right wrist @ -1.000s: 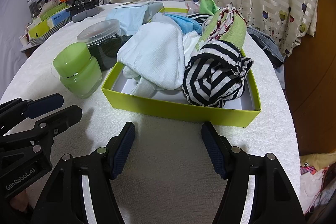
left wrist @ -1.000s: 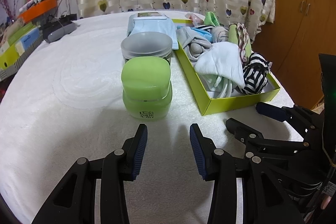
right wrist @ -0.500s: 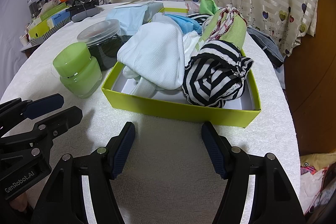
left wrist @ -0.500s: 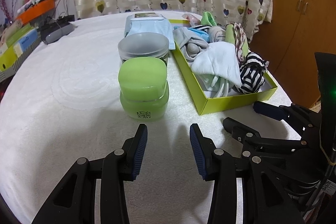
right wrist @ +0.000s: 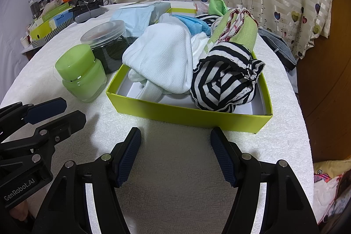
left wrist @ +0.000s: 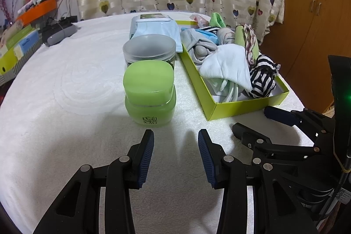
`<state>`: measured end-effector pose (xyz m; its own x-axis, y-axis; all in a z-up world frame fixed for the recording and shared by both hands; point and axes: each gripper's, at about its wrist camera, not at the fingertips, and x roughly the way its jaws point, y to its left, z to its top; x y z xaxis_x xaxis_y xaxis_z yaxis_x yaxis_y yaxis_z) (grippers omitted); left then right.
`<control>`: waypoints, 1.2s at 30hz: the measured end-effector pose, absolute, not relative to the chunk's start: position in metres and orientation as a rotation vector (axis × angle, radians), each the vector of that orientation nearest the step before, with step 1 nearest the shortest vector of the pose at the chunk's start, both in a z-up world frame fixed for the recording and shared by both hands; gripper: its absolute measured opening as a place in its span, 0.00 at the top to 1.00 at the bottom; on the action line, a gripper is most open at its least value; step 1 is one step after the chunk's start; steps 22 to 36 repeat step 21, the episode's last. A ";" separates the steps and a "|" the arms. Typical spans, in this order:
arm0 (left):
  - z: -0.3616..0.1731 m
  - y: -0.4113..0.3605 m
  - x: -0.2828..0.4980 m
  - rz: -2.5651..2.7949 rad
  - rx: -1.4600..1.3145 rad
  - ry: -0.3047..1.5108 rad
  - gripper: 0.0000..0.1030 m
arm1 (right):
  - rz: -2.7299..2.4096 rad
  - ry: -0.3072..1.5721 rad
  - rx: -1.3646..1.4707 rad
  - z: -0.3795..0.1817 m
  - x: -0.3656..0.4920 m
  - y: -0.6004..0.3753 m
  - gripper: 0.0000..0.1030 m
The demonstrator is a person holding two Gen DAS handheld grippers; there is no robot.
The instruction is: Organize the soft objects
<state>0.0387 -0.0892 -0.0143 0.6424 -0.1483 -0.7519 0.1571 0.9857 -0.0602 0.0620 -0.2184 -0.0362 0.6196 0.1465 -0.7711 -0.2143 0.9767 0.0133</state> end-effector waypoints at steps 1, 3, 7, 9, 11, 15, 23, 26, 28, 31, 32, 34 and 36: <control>-0.014 -0.089 0.039 -0.174 0.011 0.856 0.61 | 0.208 0.879 -0.083 -0.036 0.062 -0.218 0.35; -0.014 -0.089 0.039 -0.175 0.011 0.855 0.61 | 0.208 0.879 -0.083 -0.036 0.062 -0.218 0.35; -0.014 -0.089 0.039 -0.175 0.011 0.856 0.61 | 0.208 0.879 -0.083 -0.036 0.062 -0.218 0.35; -0.014 -0.090 0.039 -0.176 0.012 0.856 0.61 | 0.208 0.879 -0.083 -0.036 0.062 -0.218 0.35; -0.014 -0.091 0.038 -0.177 0.012 0.856 0.61 | 0.208 0.879 -0.083 -0.036 0.062 -0.218 0.35; -0.014 -0.091 0.038 -0.175 0.013 0.856 0.61 | 0.208 0.879 -0.083 -0.036 0.062 -0.218 0.35; -0.014 -0.094 0.039 -0.183 0.016 0.851 0.61 | 0.208 0.879 -0.083 -0.036 0.062 -0.218 0.35; -0.014 -0.094 0.039 -0.183 0.016 0.851 0.61 | 0.208 0.879 -0.083 -0.036 0.062 -0.218 0.35; -0.014 -0.094 0.039 -0.183 0.016 0.851 0.61 | 0.208 0.879 -0.083 -0.036 0.062 -0.218 0.35; -0.014 -0.094 0.039 -0.183 0.016 0.851 0.61 | 0.208 0.879 -0.083 -0.036 0.062 -0.218 0.35; -0.014 -0.094 0.039 -0.183 0.016 0.851 0.61 | 0.208 0.879 -0.083 -0.036 0.062 -0.218 0.35; -0.014 -0.094 0.039 -0.183 0.016 0.851 0.61 | 0.208 0.879 -0.083 -0.036 0.062 -0.218 0.35; -0.014 -0.094 0.039 -0.183 0.016 0.851 0.61 | 0.208 0.879 -0.083 -0.036 0.062 -0.218 0.35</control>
